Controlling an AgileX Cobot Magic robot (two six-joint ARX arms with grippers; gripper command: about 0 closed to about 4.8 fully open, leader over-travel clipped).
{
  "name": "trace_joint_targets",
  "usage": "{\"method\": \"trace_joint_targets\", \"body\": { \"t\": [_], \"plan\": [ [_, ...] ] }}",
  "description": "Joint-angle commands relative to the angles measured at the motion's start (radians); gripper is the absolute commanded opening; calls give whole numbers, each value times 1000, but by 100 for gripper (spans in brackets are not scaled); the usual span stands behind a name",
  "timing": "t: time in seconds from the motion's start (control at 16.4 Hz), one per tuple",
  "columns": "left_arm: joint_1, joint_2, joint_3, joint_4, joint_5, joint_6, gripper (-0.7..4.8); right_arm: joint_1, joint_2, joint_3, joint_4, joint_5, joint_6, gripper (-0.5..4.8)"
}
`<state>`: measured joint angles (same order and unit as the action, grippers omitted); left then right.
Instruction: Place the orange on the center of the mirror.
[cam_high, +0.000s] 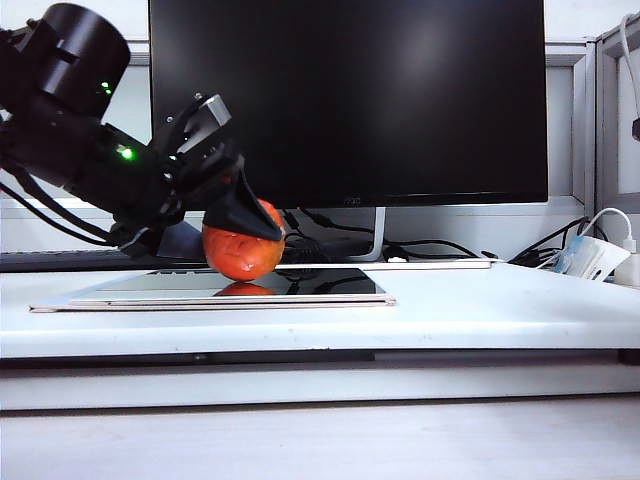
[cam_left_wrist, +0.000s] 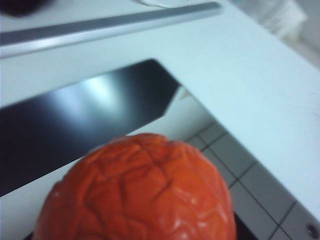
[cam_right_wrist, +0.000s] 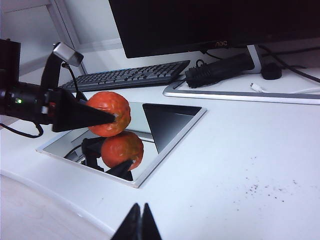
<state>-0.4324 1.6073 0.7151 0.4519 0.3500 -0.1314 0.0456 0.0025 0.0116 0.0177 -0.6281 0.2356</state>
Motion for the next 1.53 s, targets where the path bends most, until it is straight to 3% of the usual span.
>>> {"method": "trace_joint_targets", "body": {
  "t": [0.06, 0.18, 0.31, 0.37, 0.43, 0.49, 0.73, 0.79, 1.16, 1.53],
  "plan": [
    [1, -3, 6, -13, -19, 2, 19, 0, 0, -7, 17, 2, 0, -1],
    [2, -3, 6, -27, -76, 0, 185, 0, 0, -7, 17, 2, 0, -1],
    [2, -3, 6, -30, -83, 0, 198, 0, 0, -7, 17, 2, 0, -1],
    [2, -3, 6, -30, -83, 0, 262, 0, 0, -7, 17, 2, 0, -1],
    [1, -3, 6, -30, -80, 0, 369, 0, 0, -7, 17, 2, 0, -1],
    [1, -3, 6, -32, -80, 0, 439, 0, 0, -7, 17, 2, 0, -1],
    [1, -4, 6, -32, -47, -9, 442, 0, 0, -7, 17, 8, 0, -1],
    [1, -4, 6, -24, -47, -28, 479, 0, 0, -7, 17, 8, 0, -1],
    [2, -35, 8, 111, 12, -90, 479, 0, 0, -7, 17, 8, 0, -1],
    [2, -102, 8, 195, 9, -94, 479, 0, 0, -7, 17, 9, 0, -1]
  ]
}}
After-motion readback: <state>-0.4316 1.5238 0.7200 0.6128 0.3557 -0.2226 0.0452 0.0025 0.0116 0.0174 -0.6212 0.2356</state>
